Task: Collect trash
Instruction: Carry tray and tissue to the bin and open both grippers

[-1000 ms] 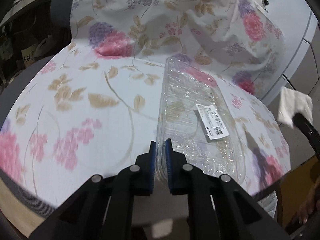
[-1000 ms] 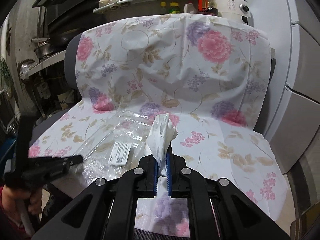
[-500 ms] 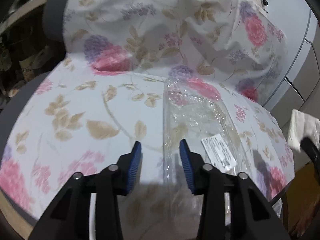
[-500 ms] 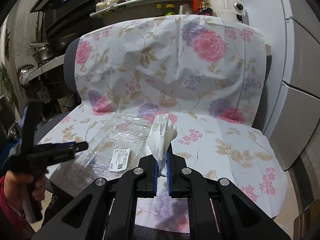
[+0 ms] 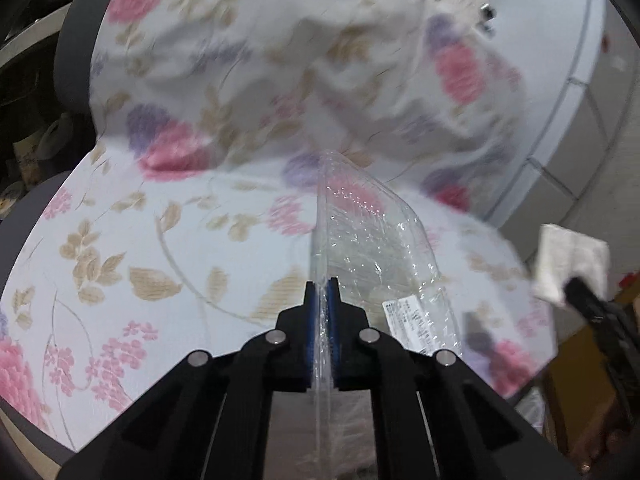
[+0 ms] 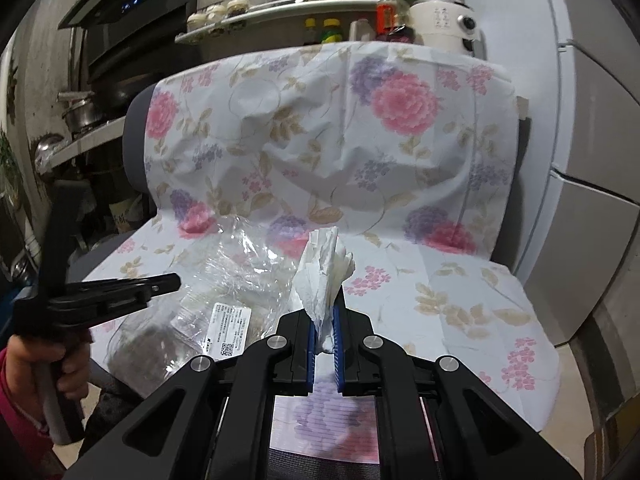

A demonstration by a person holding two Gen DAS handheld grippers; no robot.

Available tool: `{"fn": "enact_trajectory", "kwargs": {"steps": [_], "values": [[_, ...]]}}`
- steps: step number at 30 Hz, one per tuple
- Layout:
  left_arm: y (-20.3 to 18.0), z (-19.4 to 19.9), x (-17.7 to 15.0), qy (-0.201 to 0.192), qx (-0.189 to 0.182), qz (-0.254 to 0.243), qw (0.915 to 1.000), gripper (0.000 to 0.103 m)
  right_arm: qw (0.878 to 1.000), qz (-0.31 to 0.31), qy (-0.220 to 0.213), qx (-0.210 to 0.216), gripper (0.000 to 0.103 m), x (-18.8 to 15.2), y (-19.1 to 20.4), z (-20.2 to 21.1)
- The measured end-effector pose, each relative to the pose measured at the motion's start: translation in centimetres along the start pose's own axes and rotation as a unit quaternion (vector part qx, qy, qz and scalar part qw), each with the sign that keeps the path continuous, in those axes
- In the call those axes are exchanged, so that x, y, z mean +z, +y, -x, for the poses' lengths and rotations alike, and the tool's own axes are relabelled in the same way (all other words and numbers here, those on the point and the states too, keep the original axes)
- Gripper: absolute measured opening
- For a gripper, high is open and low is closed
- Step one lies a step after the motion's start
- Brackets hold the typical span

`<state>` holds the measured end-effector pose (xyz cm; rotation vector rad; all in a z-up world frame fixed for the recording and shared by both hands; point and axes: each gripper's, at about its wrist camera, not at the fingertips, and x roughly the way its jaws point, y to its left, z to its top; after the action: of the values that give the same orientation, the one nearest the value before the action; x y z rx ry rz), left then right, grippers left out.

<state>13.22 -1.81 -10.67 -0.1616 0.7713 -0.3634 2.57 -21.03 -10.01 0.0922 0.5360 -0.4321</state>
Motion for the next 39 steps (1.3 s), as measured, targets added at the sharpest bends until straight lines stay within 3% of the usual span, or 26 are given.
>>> {"fn": "enact_trajectory", "kwargs": {"steps": [6,12,17,21,27,31,39], "values": [[-5.3,1.6,-0.6,-0.018,-0.045,-0.034,0.9983,0.004,0.999,-0.028,-0.015,-0.03,0.008,-0.6,-2.8,2.9],[-10.8,2.0,-2.1,-0.032,-0.072,-0.077,0.9939,0.004,0.993,-0.059,-0.037,-0.099,0.008,-2.3,-7.3,8.1],[-16.0,1.7,-4.1,-0.029,-0.111,-0.117,0.9864,0.004,0.98,-0.093,-0.049,-0.168,0.008,-4.7,-11.4,13.3],[-20.9,1.9,-6.5,-0.035,-0.151,-0.157,0.9754,0.004,0.968,-0.114,-0.048,-0.216,0.008,-7.2,-13.8,16.8],[-29.0,1.7,-11.8,-0.03,-0.208,-0.238,0.9482,0.004,0.948,-0.157,-0.033,-0.275,0.008,-11.7,-17.6,20.9],[-32.3,-0.1,-14.8,-0.002,-0.208,-0.283,0.9361,0.005,0.937,-0.181,-0.031,-0.297,0.008,-14.0,-19.3,21.9],[-35.2,-3.7,-17.2,0.052,-0.204,-0.319,0.9242,0.005,0.929,-0.218,-0.012,-0.3,0.008,-17.5,-21.8,20.9]]}}
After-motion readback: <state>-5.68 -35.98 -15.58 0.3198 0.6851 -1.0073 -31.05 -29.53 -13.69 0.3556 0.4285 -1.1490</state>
